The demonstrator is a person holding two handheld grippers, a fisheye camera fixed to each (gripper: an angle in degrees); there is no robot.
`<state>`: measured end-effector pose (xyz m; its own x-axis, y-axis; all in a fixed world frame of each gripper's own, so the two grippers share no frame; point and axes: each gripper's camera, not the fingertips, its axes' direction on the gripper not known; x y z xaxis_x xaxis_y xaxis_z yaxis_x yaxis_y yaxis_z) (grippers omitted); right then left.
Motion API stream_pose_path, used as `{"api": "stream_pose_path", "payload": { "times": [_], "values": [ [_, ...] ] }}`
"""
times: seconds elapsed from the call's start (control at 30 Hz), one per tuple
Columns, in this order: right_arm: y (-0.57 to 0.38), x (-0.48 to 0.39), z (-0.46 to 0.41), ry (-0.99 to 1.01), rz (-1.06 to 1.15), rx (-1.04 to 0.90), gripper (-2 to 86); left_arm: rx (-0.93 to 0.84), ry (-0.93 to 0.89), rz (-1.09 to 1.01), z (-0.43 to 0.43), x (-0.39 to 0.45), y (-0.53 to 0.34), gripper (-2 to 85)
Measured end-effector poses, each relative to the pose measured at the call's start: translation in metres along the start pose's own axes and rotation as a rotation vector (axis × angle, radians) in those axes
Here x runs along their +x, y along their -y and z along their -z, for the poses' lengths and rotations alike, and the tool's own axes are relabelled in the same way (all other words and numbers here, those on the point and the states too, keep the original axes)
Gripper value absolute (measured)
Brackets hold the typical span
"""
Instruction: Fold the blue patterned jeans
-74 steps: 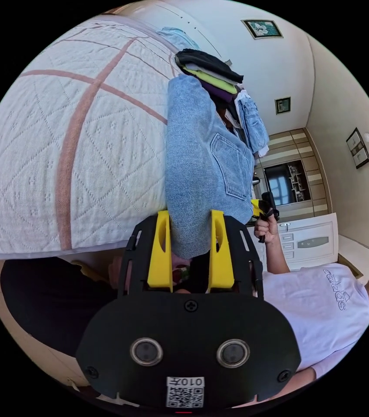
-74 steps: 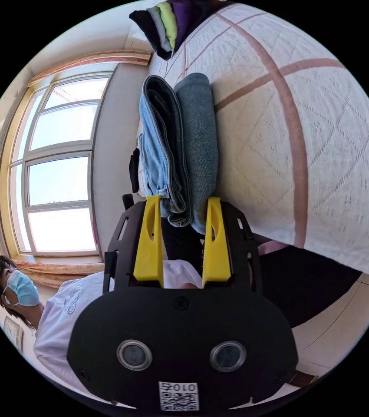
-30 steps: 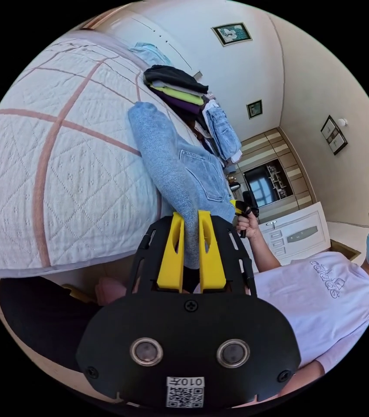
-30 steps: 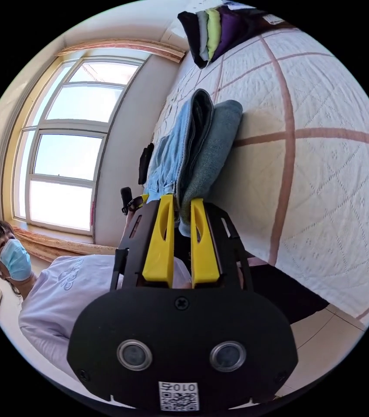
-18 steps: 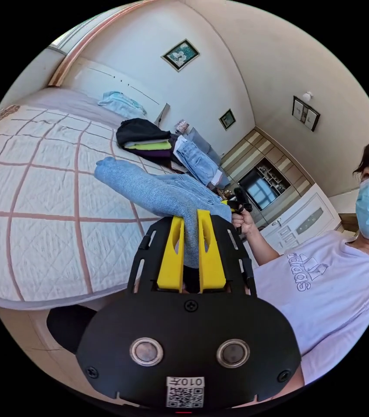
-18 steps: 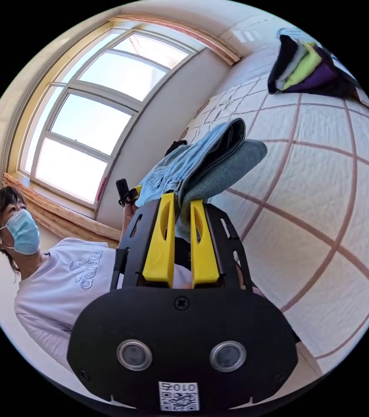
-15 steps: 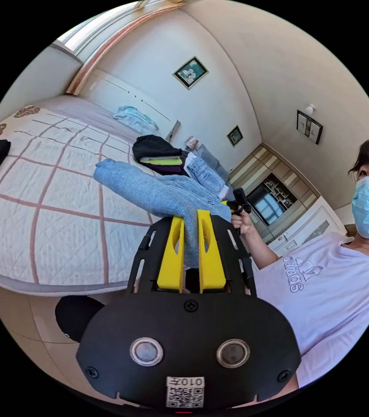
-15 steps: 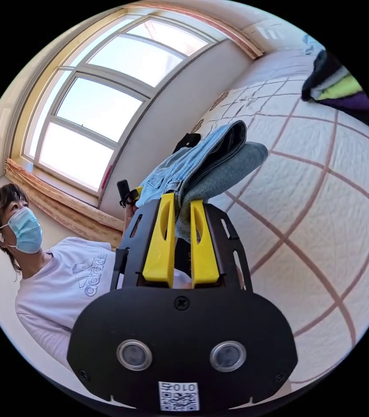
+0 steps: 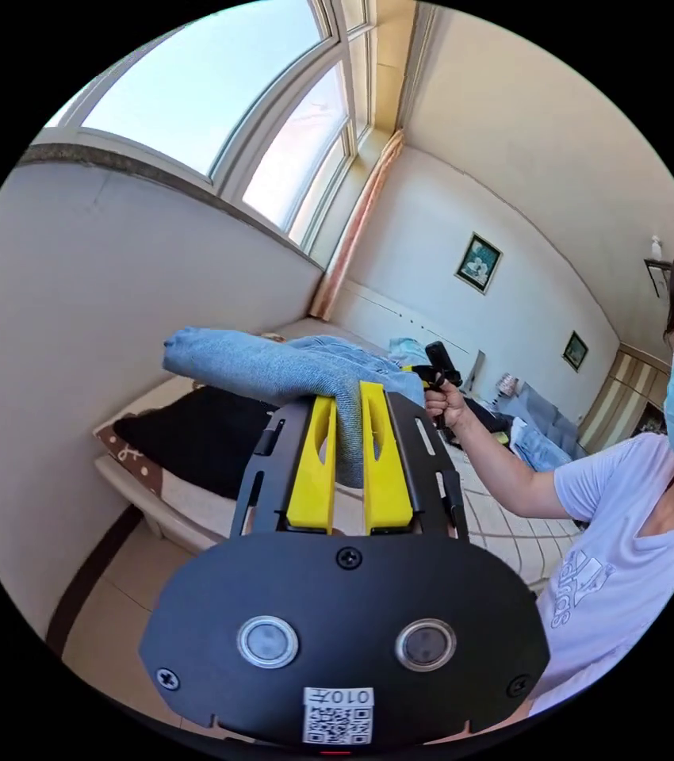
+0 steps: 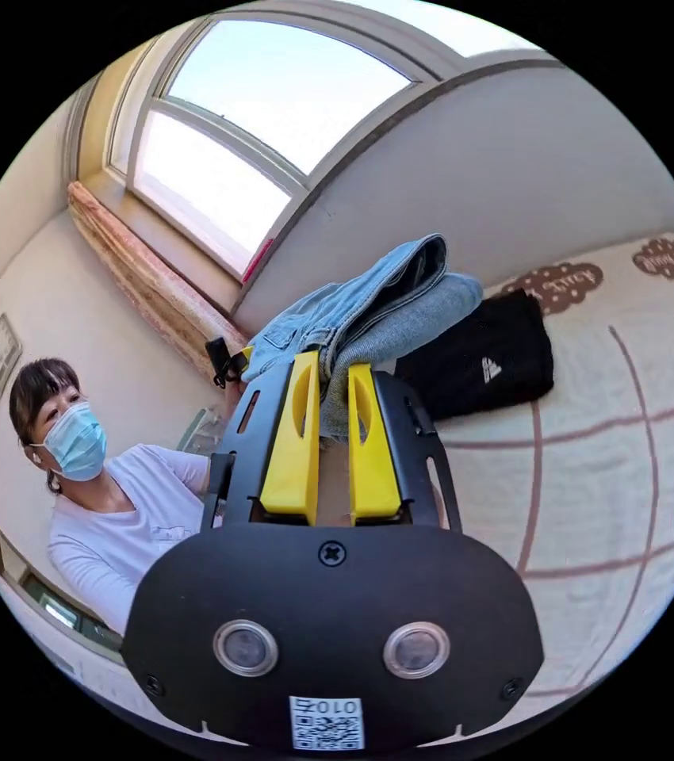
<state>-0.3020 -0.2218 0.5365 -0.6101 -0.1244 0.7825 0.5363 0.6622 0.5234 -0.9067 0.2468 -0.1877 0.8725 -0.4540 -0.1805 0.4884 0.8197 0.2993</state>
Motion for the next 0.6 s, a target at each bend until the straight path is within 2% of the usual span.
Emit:
{"api": "stream_pose_path", "payload": {
  "times": [0.1, 0.17, 0.23, 0.3, 0.33, 0.37, 0.43, 0.6],
  "values": [
    [0.051, 0.058, -0.019, 0.012, 0.054, -0.095, 5.6, 0.071, 0.035, 0.089, -0.004, -0.030, -0.004, 8.7],
    [0.068, 0.101, -0.040, -0.003, 0.046, -0.175, 5.6, 0.080, 0.046, 0.236, -0.026, -0.056, -0.029, 8.6],
    [0.074, 0.160, -0.073, -0.036, -0.090, -0.274, 5.6, 0.065, 0.055, 0.373, -0.052, -0.077, -0.060, 8.6],
    [0.060, 0.228, -0.122, -0.131, -0.315, -0.463, 5.6, -0.032, 0.078, 0.528, -0.089, -0.101, -0.097, 8.4],
    [0.055, 0.238, -0.126, -0.109, -0.339, -0.459, 5.6, -0.067, 0.024, 0.606, -0.105, -0.120, -0.121, 8.4],
    [0.050, 0.245, -0.119, -0.003, -0.325, -0.372, 5.6, -0.004, -0.099, 0.677, -0.104, -0.137, -0.140, 8.4],
    [0.049, 0.243, -0.119, 0.000, -0.295, -0.349, 5.5, -0.011, -0.138, 0.662, -0.100, -0.145, -0.139, 8.4],
    [0.081, 0.216, -0.126, -0.106, -0.239, -0.390, 5.5, -0.051, -0.027, 0.504, -0.087, -0.130, -0.102, 8.3]
  ]
}}
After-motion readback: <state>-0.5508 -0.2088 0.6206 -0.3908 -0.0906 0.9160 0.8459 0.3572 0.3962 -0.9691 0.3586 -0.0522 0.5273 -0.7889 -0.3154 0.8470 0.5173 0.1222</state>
